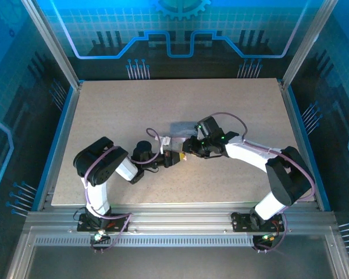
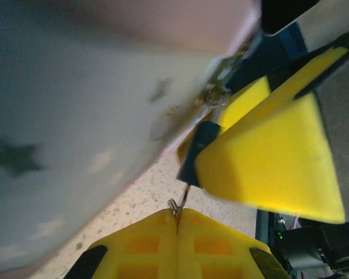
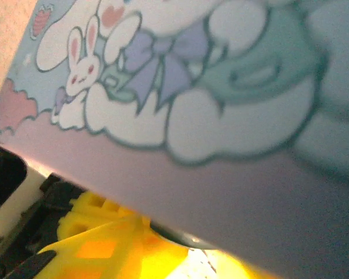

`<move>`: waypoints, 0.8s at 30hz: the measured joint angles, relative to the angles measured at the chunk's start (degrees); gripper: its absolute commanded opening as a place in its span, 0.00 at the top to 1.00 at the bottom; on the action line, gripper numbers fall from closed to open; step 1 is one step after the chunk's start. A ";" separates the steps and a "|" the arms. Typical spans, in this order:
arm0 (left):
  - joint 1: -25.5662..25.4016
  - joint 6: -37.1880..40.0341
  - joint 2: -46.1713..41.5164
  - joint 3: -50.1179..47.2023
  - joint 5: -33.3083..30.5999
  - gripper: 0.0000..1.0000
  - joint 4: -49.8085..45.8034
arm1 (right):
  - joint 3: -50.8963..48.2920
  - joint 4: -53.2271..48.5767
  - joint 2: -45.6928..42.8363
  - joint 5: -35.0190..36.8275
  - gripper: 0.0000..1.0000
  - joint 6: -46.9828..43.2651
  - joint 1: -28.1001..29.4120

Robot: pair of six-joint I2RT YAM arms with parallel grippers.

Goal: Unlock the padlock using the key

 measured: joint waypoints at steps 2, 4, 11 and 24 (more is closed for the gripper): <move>-0.55 0.20 0.15 0.24 -0.35 1.00 1.09 | -0.79 0.17 -0.70 0.48 0.51 0.31 0.55; -0.63 0.20 0.61 0.31 -0.44 1.00 1.88 | -1.64 0.39 -1.97 1.14 0.46 0.52 0.57; -0.72 0.22 1.66 0.35 -1.03 1.00 3.54 | -9.05 4.61 -8.50 4.17 0.40 3.30 0.61; -1.70 0.11 2.40 0.35 -1.03 1.00 4.02 | -21.31 21.53 -12.52 6.49 0.43 10.93 0.57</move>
